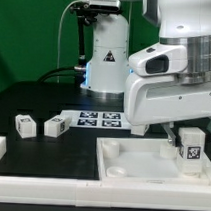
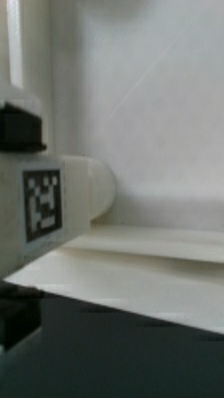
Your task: Assemble one leg
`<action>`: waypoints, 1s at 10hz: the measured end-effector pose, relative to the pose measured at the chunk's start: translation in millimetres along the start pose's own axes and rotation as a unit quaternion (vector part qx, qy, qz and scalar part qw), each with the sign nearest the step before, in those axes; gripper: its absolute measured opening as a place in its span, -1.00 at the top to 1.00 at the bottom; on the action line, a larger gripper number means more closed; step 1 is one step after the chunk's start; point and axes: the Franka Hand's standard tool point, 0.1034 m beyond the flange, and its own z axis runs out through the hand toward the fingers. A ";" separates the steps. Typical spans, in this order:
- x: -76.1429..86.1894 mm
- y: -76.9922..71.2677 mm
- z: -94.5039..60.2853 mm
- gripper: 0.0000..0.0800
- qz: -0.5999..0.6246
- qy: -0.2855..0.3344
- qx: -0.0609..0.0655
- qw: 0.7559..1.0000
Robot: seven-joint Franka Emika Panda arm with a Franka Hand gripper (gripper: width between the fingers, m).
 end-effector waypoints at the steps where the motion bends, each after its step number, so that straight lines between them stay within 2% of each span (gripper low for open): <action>1: 0.0 2.5 -0.1 0.26 0.001 0.000 -0.001 1.000; 5: 0.1 2.6 -0.2 0.26 0.032 0.002 0.000 0.999; 6: -0.3 2.1 0.1 0.26 0.136 0.016 0.006 0.991; 7: -3.1 0.3 1.5 0.26 0.212 0.022 0.010 0.977; 8: -4.4 -2.9 2.6 0.26 0.306 0.020 0.016 0.952; 10: -2.9 -7.7 4.2 0.26 0.426 0.020 0.017 0.904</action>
Offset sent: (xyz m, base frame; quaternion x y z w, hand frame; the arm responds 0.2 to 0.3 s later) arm 0.0000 0.0000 0.0000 0.0000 0.0000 0.0000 1.0000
